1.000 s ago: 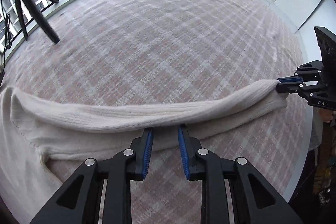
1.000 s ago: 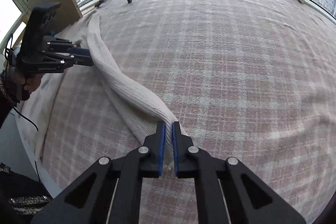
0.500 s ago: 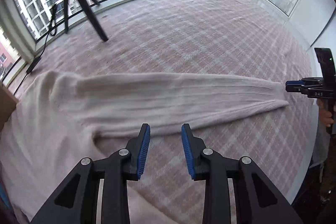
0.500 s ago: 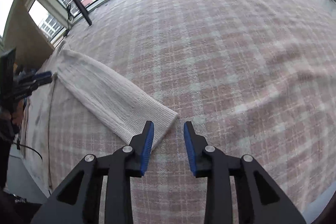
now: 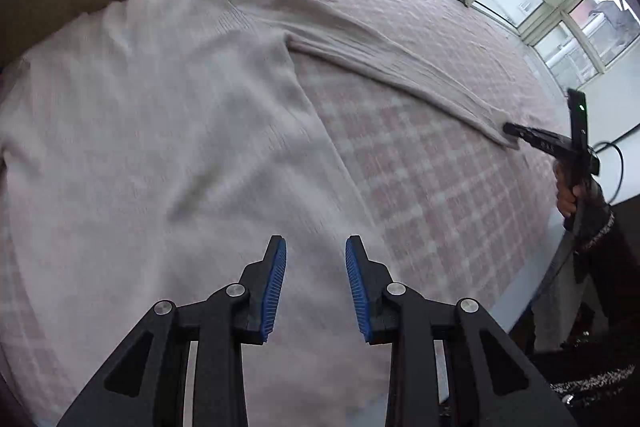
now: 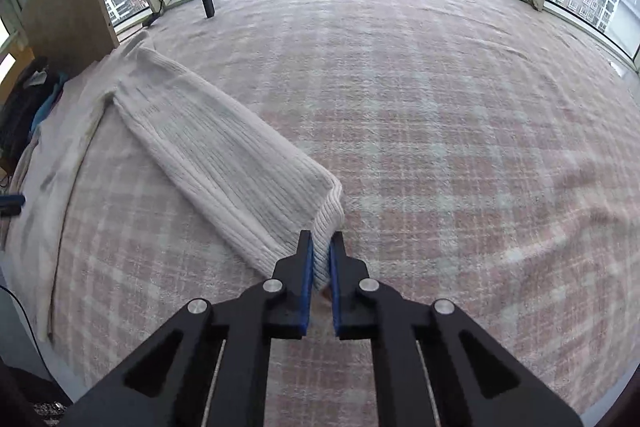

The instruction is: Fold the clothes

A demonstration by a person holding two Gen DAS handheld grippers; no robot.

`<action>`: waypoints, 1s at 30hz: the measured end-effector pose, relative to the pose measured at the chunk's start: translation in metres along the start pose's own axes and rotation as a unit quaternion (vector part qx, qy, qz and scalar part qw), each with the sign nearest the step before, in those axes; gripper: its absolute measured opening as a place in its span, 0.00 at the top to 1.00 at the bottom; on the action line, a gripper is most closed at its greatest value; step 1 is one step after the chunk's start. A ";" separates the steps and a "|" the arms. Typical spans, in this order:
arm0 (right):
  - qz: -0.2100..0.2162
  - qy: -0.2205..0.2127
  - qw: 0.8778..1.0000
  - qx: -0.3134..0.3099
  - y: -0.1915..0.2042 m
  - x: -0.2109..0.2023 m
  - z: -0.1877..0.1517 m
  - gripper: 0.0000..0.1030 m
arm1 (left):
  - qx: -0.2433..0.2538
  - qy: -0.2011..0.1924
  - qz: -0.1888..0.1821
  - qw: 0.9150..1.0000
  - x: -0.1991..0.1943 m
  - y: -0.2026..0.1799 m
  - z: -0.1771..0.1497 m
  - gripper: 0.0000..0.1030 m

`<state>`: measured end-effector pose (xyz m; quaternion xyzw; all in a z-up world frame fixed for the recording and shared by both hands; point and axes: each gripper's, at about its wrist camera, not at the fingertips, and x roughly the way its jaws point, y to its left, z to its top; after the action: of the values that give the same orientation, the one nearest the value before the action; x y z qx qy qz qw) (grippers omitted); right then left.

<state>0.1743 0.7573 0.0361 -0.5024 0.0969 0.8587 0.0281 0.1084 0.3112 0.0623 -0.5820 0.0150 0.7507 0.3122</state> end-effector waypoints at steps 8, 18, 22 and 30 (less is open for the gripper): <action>0.077 -0.074 0.990 0.091 0.012 -0.073 0.035 0.93 | 0.059 0.047 -0.081 0.994 0.045 -0.043 -0.053 0.72; 0.174 -0.136 0.972 -0.082 0.240 -0.124 0.022 0.93 | -0.026 -0.073 -0.034 0.996 -0.050 0.043 -0.101 0.71; 0.190 -0.077 0.949 -0.238 0.358 -0.104 -0.040 0.93 | -0.089 -0.110 -0.001 0.990 -0.088 0.098 -0.136 0.71; 0.095 0.053 0.925 -0.363 0.438 -0.025 -0.135 0.89 | -0.061 -0.117 0.012 0.991 -0.094 0.107 -0.155 0.71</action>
<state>0.2391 0.3031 0.0542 -0.5116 -0.1729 0.8057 -0.2435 0.2023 0.1223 0.0592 -0.5079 -0.0605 0.8169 0.2664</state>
